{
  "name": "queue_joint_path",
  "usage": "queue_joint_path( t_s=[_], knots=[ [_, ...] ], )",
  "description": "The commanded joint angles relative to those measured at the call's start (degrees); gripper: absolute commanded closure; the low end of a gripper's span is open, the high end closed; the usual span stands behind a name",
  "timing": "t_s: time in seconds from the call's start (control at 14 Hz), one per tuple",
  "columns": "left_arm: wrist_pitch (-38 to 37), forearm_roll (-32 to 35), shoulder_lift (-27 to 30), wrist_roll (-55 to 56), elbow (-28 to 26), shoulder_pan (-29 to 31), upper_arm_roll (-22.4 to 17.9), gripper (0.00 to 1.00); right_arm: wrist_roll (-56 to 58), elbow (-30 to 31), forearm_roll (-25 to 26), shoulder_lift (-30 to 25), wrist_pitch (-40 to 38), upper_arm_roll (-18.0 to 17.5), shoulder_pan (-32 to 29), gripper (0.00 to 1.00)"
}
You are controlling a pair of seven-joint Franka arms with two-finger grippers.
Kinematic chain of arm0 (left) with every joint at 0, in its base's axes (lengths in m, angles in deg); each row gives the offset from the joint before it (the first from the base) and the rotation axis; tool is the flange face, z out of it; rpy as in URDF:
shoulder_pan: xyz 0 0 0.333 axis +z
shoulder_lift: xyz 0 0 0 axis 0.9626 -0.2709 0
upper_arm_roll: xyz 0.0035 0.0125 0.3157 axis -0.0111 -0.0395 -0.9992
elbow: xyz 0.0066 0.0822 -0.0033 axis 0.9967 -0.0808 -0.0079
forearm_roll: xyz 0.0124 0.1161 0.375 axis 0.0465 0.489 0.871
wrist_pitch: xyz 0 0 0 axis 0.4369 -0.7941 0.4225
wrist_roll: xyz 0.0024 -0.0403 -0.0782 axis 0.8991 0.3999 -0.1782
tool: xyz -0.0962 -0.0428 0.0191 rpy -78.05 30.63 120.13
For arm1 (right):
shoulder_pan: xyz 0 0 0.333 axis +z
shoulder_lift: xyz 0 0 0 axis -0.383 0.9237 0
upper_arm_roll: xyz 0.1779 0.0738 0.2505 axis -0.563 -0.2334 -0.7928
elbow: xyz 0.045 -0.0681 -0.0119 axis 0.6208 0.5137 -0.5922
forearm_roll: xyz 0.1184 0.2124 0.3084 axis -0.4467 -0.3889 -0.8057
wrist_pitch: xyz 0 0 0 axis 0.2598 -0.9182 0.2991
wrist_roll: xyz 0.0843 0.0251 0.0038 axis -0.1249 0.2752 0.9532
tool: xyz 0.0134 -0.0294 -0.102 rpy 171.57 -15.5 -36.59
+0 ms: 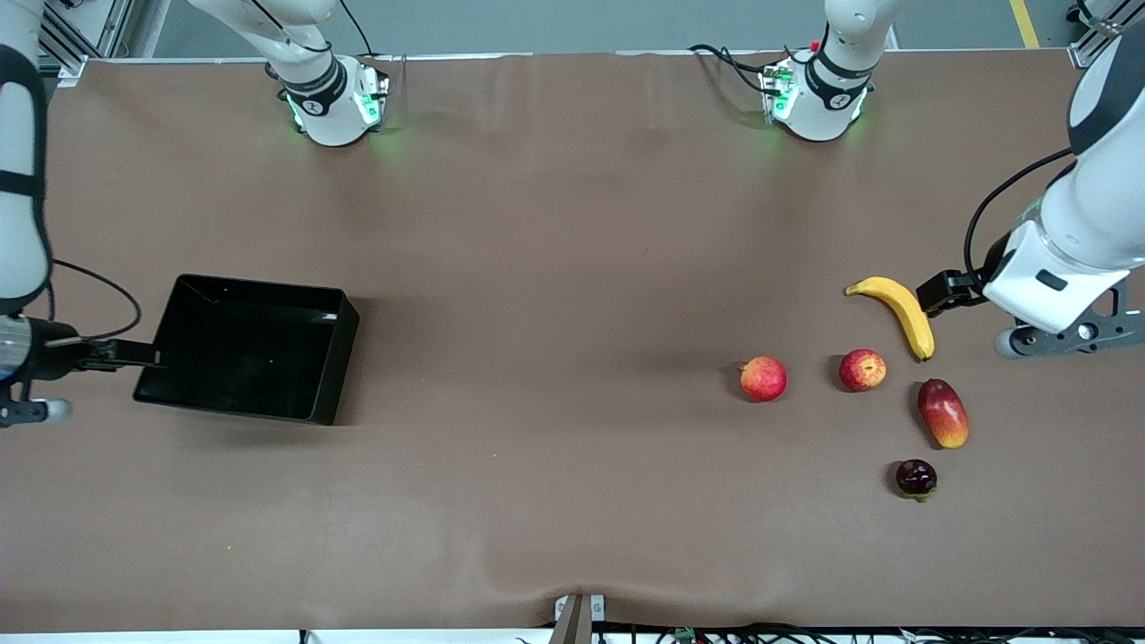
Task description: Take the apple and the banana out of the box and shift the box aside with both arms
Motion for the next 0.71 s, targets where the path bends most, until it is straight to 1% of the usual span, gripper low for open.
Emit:
queue_joint_path(
  t_s=[0.0, 0.07, 0.14, 0.21, 0.36, 0.43, 0.57, 0.64],
  knots=[
    [3.2, -12.8, 10.0, -11.1, 0.0, -9.0, -20.7, 0.0, -5.9, 2.6, 3.3, -4.5, -0.5, 0.4, 3.1, 0.0],
    [4.3, -18.6, 12.1, -13.1, -0.2, -13.3, -29.2, 0.0, -8.3, 4.2, 4.4, -6.9, -0.4, 0.4, 4.4, 0.0],
    [4.4, -22.8, 13.9, -14.9, -1.1, -16.7, -35.7, 0.0, -10.5, 6.4, 4.6, -9.4, -0.4, 0.3, 5.1, 0.0],
    [4.4, -24.5, 15.2, -16.3, -2.1, -19.7, -40.1, 0.0, -12.3, 8.6, 4.6, -12.3, -0.4, 0.2, 5.2, 0.0],
    [4.5, -24.9, 18.9, -16.1, -6.0, -27.2, -47.5, 0.0, -13.5, 12.6, 4.6, -17.4, -0.6, 0.2, 4.8, 0.0],
    [4.7, -25.0, 20.7, -16.1, -8.1, -30.5, -50.8, 0.0, -13.5, 12.8, 4.6, -18.8, -1.4, 0.3, 4.7, 0.0],
    [5.4, -25.1, 22.7, -16.4, -10.1, -34.4, -55.8, 0.0, -13.8, 10.3, 4.7, -20.0, -5.5, 0.5, 4.7, 0.0],
    [5.5, -25.5, 24.4, -16.4, -11.9, -35.0, -56.5, 0.0, -13.9, 8.8, 4.7, -20.0, -7.5, 0.4, 4.7, 0.0]
  ],
)
